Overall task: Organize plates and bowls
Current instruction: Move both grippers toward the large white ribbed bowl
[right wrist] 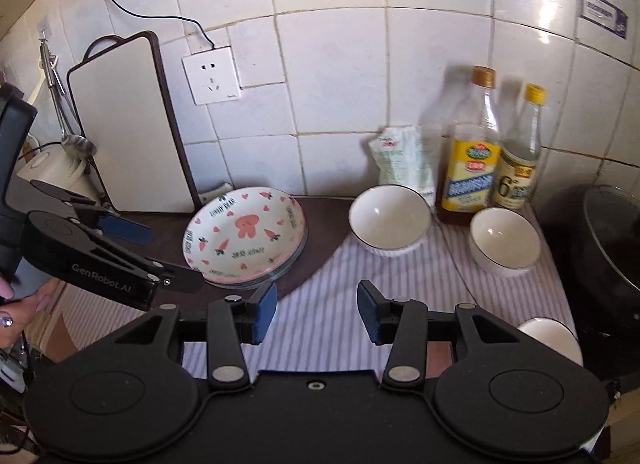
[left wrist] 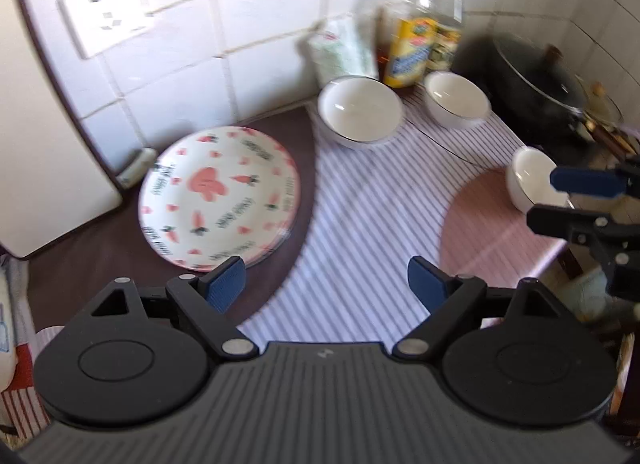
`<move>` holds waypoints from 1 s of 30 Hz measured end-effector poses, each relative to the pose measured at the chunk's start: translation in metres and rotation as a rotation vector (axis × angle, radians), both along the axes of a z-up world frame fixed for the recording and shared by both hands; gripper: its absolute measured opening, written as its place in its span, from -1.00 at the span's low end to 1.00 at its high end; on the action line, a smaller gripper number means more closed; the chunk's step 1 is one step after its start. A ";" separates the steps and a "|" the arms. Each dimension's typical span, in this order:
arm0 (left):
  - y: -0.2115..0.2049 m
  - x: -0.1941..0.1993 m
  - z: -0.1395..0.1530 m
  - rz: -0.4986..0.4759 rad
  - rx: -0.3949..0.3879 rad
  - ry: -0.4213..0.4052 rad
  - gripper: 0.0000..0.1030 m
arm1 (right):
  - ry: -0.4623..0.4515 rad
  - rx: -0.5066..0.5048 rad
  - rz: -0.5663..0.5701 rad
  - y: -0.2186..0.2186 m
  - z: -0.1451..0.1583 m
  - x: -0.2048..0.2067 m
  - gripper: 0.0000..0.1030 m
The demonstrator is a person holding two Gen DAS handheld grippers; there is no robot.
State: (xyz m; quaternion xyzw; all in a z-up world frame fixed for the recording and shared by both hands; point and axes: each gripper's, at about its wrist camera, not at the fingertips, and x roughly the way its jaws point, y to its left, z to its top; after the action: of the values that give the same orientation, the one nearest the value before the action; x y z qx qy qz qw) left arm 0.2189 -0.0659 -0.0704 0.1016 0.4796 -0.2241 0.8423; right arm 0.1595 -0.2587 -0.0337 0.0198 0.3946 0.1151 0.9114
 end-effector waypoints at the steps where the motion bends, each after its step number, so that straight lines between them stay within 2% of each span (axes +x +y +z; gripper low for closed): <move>1: -0.006 -0.003 -0.002 -0.012 0.005 0.003 0.72 | -0.003 -0.008 -0.004 -0.005 0.001 -0.005 -0.02; 5: -0.031 -0.012 -0.009 -0.021 0.016 -0.009 0.72 | -0.024 -0.020 -0.032 -0.028 -0.002 -0.025 0.17; 8: -0.049 -0.014 -0.015 -0.030 0.009 0.003 0.75 | -0.031 -0.040 -0.063 -0.046 -0.008 -0.036 0.19; 14: -0.094 -0.020 -0.025 -0.095 0.009 0.016 0.85 | -0.038 -0.063 -0.107 -0.081 -0.023 -0.052 0.39; 18: -0.122 -0.023 -0.033 -0.119 0.002 0.040 0.86 | 0.010 -0.068 -0.126 -0.101 -0.035 -0.056 0.39; 24: -0.155 -0.022 -0.051 -0.139 0.010 0.056 0.88 | 0.032 -0.049 -0.184 -0.128 -0.059 -0.065 0.40; 30: -0.177 -0.014 -0.068 -0.113 -0.109 0.029 0.88 | 0.013 -0.049 -0.228 -0.153 -0.089 -0.063 0.41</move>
State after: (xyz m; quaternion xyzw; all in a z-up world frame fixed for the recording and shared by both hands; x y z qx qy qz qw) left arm 0.2048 -0.2425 -0.1380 0.0793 0.4726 -0.2986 0.8254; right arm 0.0963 -0.4118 -0.1225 0.0430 0.3985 0.0006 0.9162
